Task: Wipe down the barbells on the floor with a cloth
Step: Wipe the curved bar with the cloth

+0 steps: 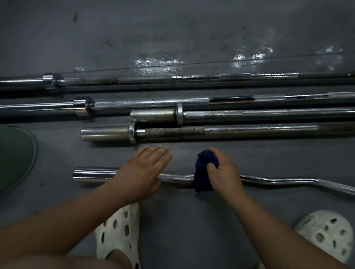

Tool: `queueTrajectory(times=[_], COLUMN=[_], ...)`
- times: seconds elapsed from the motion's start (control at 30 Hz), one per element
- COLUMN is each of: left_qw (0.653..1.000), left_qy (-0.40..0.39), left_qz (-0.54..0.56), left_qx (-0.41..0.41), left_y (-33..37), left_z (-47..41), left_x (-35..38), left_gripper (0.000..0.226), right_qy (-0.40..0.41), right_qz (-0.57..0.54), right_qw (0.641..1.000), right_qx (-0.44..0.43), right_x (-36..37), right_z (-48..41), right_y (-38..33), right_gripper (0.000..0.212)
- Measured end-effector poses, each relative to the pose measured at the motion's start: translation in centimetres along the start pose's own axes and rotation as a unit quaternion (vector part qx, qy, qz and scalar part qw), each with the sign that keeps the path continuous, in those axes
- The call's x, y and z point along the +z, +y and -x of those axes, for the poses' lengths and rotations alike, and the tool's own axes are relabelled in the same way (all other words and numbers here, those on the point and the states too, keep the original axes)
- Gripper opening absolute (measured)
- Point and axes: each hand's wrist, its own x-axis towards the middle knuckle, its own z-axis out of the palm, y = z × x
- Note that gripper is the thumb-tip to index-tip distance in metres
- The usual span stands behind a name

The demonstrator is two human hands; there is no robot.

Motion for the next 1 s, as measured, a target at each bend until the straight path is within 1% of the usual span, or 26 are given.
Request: queueTrajectory(times=[0.1,0.2,0.33,0.47,0.67,0.77,0.87,1.0], left_qw=[1.0,1.0,0.999,0.997,0.992,0.991,0.991,0.994], left_qy=[-0.001,0.0,0.02,0.059,0.09,0.097,0.099,0.079], left_qz=[-0.01,-0.013,-0.026,-0.024,-0.044,-0.034,-0.018,0.015], left_qx=[0.0,-0.018,-0.032,-0.044,-0.072,-0.09,-0.086,-0.078], left_y=[0.7,1.5,2.8,5.5,10.4,13.7,17.3,20.1], left_z=[-0.4,-0.5,-0.3,-0.1,1.0,1.1,0.4,-1.4], left_x=[-1.8,-3.6,-5.9,-7.9,-11.5,-13.9,-15.1,-13.2], left_gripper=[0.075,0.076,0.076,0.077,0.08,0.08,0.079,0.078], right_qy=[0.015,0.017,0.014,0.027,0.03,0.045,0.062,0.086], right_qz=[0.026,0.01,0.002,0.028,0.018,0.024,0.031,0.035], right_qw=[0.999,0.998,0.993,0.987,0.977,0.973,0.971,0.97], right_qx=[-0.041,-0.067,-0.113,-0.153,-0.21,-0.227,-0.23,-0.225], right_x=[-0.3,-1.5,-4.5,-7.5,-13.3,-16.3,-18.9,-20.6], right_z=[0.7,1.3,2.4,3.8,7.3,9.5,10.9,10.7], right_y=[-0.7,-1.8,-3.1,-3.8,-2.8,-1.6,-0.8,0.8], right_gripper=[0.038,0.033,0.035,0.037,0.038,0.037,0.035,0.033])
